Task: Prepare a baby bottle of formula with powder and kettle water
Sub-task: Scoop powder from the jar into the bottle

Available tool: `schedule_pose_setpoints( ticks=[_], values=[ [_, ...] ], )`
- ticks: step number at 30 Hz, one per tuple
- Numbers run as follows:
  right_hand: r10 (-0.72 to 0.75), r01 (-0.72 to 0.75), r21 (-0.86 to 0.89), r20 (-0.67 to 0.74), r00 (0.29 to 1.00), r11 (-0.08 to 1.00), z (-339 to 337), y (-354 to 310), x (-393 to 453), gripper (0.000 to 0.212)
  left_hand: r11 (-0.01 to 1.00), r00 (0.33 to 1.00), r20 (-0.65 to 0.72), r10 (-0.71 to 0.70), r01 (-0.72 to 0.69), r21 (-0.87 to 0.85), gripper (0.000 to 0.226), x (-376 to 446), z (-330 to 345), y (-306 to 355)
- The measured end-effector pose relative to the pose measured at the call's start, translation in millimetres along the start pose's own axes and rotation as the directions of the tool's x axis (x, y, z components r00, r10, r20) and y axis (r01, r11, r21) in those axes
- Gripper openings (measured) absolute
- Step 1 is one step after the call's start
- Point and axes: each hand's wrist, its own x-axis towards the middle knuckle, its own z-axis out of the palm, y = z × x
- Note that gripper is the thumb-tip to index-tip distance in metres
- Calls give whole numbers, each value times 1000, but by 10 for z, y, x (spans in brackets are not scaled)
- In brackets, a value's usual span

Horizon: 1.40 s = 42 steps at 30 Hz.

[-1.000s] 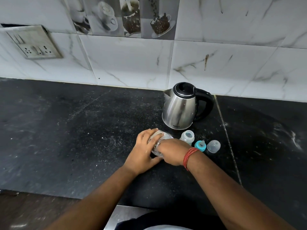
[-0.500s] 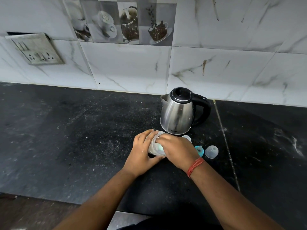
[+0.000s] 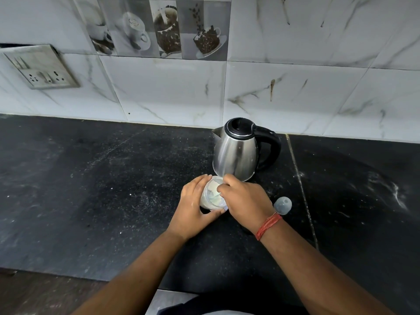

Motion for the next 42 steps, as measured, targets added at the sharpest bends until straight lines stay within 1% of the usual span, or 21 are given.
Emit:
schedule_pose_setpoints(
  ticks=[5, 12, 15, 17, 18, 20, 22, 24, 26, 30, 33, 37, 42],
  values=[
    [-35, 35, 23, -16, 999, 999, -53, -2, 22, 32, 999, 999, -29, 44, -44, -15, 95, 18, 33, -6],
    [-33, 33, -21, 39, 999, 999, -71, 1, 50, 30, 995, 993, -69, 97, -97, 3, 93, 36, 71, -19],
    [-10, 13, -73, 44, 999, 997, -51, -33, 50, 21, 994, 992, -77, 105, -105, 4, 90, 54, 78, -9],
    [7, -3, -77, 52, 999, 997, -36, -38, 57, 14, 995, 992, -79, 102, -102, 6, 90, 63, 76, -11],
    [14, -10, -58, 80, 997, 998, -32, -36, 64, 13, 995, 992, -79, 102, -102, 11, 90, 63, 76, -15],
    [40, -43, 16, 138, 990, 999, -29, -26, 77, 18, 994, 992, -75, 104, -102, 24, 89, 62, 75, -23],
    [111, -132, 127, 157, 981, 983, -30, -6, 90, 17, 994, 993, -62, 104, -102, 40, 89, 58, 74, -31],
    [224, -269, 284, 180, 958, 920, -42, 27, 103, 12, 995, 995, -47, 86, -84, 51, 91, 54, 70, -39],
    [311, -375, 439, 211, 926, 817, -48, 74, 106, 10, 998, 998, -40, 47, -45, 50, 91, 46, 58, -56],
    [427, -444, 620, 189, 884, 647, -47, 143, 100, 13, 999, 999, -35, -36, 38, 32, 94, 17, 29, -110],
    [486, -467, 689, 187, 854, 555, -25, 139, 90, 18, 996, 995, -49, -84, 84, 1, 96, -6, 6, -139],
    [510, -468, 734, 192, 838, 493, -9, 97, 90, 16, 993, 991, -60, -118, 117, -33, 95, -29, -26, -154],
    [542, -504, 790, 269, 796, 348, -6, 63, 82, 17, 987, 987, -52, -153, 150, -59, 94, -53, -53, -177]
  ],
)
